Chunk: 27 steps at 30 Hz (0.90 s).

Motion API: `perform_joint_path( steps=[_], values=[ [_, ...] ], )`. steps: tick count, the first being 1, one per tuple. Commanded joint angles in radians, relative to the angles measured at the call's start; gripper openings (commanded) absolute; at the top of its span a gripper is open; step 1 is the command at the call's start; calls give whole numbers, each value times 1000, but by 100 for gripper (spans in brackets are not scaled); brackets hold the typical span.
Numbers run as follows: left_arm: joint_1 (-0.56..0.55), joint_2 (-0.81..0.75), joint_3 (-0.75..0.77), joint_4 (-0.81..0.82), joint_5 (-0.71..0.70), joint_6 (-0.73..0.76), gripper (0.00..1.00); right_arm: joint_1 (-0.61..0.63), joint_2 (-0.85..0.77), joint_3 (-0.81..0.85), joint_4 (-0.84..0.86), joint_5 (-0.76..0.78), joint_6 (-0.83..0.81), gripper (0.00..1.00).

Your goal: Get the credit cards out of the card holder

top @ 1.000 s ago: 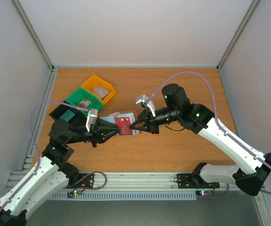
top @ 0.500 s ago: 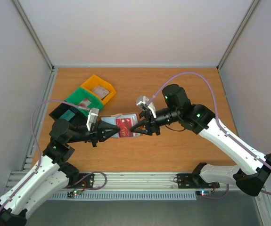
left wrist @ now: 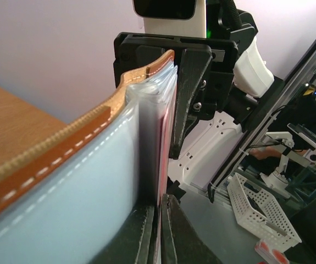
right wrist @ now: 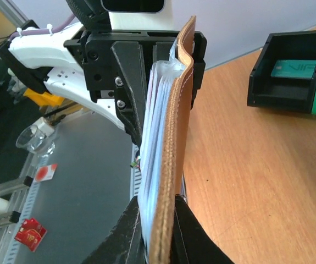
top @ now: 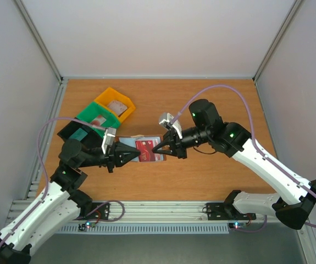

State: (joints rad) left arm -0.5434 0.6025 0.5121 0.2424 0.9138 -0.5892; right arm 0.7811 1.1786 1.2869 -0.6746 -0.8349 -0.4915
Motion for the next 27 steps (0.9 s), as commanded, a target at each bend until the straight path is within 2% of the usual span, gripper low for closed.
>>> perform_joint_path(
  steps=[1, 3, 7, 13, 19, 20, 22, 25, 27],
  values=[
    [2, -17, -2, 50, 46, 29, 8, 6, -23, 6, -20, 2, -17, 1],
    [2, -3, -9, 61, 45, 40, 8, 6, -16, 15, -31, -16, -23, 1],
    [3, 10, -20, 74, -21, 22, 0, 6, -16, 23, -39, -37, -37, 1],
    [3, 0, -31, 79, 24, 23, 0, 6, -13, 31, -56, -30, -48, 2],
    [5, -14, -28, 63, -11, 29, 0, 3, -23, 22, -70, 19, -60, 27],
    [5, -17, -32, 69, -15, 23, 0, 2, -27, 17, -68, 21, -58, 28],
    [6, -21, -38, 78, -19, 11, 0, 2, -27, 14, -65, 10, -51, 25],
    [7, -25, -32, 69, -12, 17, 0, 3, -25, 14, -63, 2, -43, 7],
    [7, -22, -26, 68, 0, 20, 0, 3, -27, 13, -62, 0, -42, 1]
  ],
)
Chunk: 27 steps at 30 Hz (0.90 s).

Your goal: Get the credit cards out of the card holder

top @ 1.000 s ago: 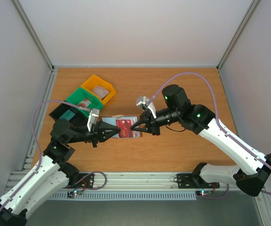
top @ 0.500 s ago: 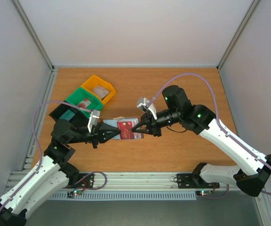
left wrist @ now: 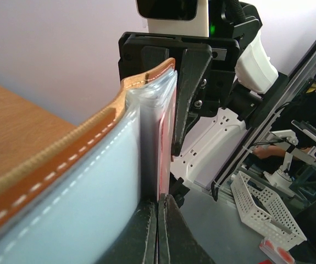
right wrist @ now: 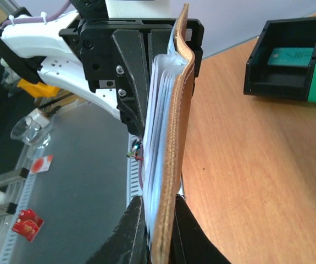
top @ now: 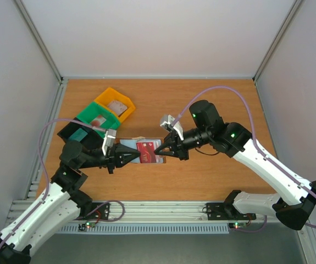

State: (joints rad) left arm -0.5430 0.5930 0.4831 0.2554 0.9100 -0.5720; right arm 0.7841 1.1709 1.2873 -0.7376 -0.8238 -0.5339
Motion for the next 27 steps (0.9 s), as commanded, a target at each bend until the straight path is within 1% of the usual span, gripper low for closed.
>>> perform_joint_path(
  steps=[1, 4, 8, 13, 17, 20, 22, 27],
  values=[
    [8, -13, 3, 54, 8, 3, 0, -1, -22, 11, 0, -7, -3, 1],
    [14, -24, 6, 24, 9, 0, 0, -15, -34, 0, -11, 2, -10, 1],
    [28, -37, 24, -77, 23, 33, 0, -54, -51, -18, -41, 3, -12, 1],
    [48, -38, 31, -93, 5, 48, 0, -94, -83, -58, -40, 16, -7, 1],
    [62, -37, 28, -135, -19, 51, 0, -121, -97, -73, -37, 37, 3, 1],
    [81, -44, 30, -164, -67, 36, 0, -142, -109, -94, -9, 109, 31, 1],
    [101, -52, 26, -170, -98, 13, 0, -165, -119, -129, 39, 142, 69, 1],
    [147, -58, -7, -108, -153, -52, 0, -253, -116, -220, 124, 127, 165, 1]
  ],
)
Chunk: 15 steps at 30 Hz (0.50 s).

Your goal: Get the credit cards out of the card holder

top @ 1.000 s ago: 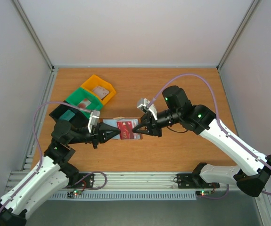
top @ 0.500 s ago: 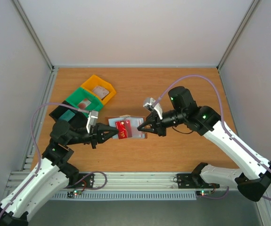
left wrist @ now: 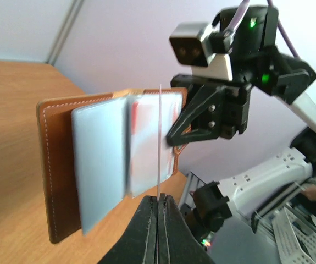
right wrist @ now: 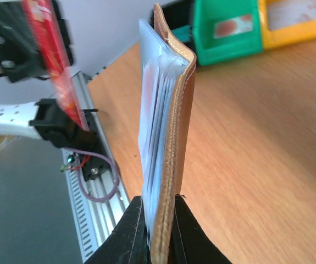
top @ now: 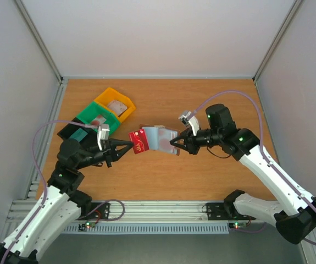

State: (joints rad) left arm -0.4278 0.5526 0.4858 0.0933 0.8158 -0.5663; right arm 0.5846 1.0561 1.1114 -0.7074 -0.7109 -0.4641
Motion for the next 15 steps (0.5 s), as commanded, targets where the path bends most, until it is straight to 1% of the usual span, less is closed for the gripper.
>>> perform_joint_path(
  steps=[1, 9, 12, 15],
  values=[
    [44, -19, -13, 57, -66, -65, 0, -65, 4, -50, 102, 8, 103, 1],
    [129, -59, -27, -46, -122, -145, 0, -91, 55, -58, 134, 36, 177, 1],
    [145, -80, -26, -106, -147, -145, 0, -91, 66, -51, 112, 82, 223, 1],
    [172, -115, -32, -198, -180, -137, 0, -91, 59, -60, 73, 137, 264, 1]
  ],
)
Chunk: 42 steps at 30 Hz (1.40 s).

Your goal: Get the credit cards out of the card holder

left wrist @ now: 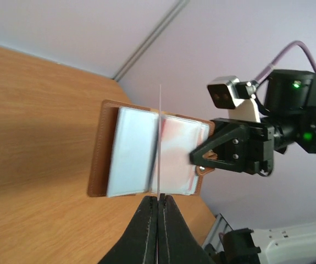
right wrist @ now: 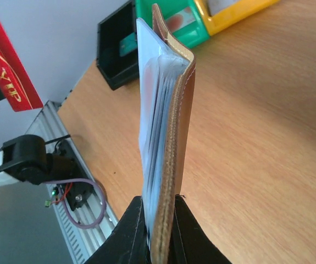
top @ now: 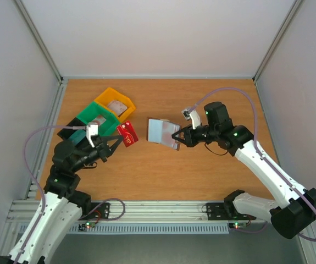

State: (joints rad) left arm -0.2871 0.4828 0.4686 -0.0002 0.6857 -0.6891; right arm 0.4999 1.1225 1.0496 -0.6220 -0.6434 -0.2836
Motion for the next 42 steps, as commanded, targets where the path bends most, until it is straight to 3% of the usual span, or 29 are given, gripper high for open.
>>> perform_joint_path(
  steps=[1, 13, 23, 28, 34, 38, 42],
  values=[
    [39, -55, -18, -126, -62, -9, 0, -6, -11, -6, -25, 86, 95, 1],
    [176, -96, -15, -217, -119, 3, 0, -6, -11, -49, -34, 111, 170, 1],
    [261, 112, 40, -144, -127, -42, 0, -30, 50, 37, -106, 122, 75, 1],
    [275, 366, 218, -99, -60, 22, 0, -94, 188, 70, -93, -52, -41, 1],
    [275, 743, 611, -179, 56, 140, 0, -144, 494, 241, -104, -345, -51, 1],
    [275, 917, 792, -157, 73, 149, 0, -145, 654, 369, -162, -369, -27, 1],
    [275, 957, 830, -122, 76, 115, 0, -144, 790, 534, -280, -371, -7, 1]
  ],
)
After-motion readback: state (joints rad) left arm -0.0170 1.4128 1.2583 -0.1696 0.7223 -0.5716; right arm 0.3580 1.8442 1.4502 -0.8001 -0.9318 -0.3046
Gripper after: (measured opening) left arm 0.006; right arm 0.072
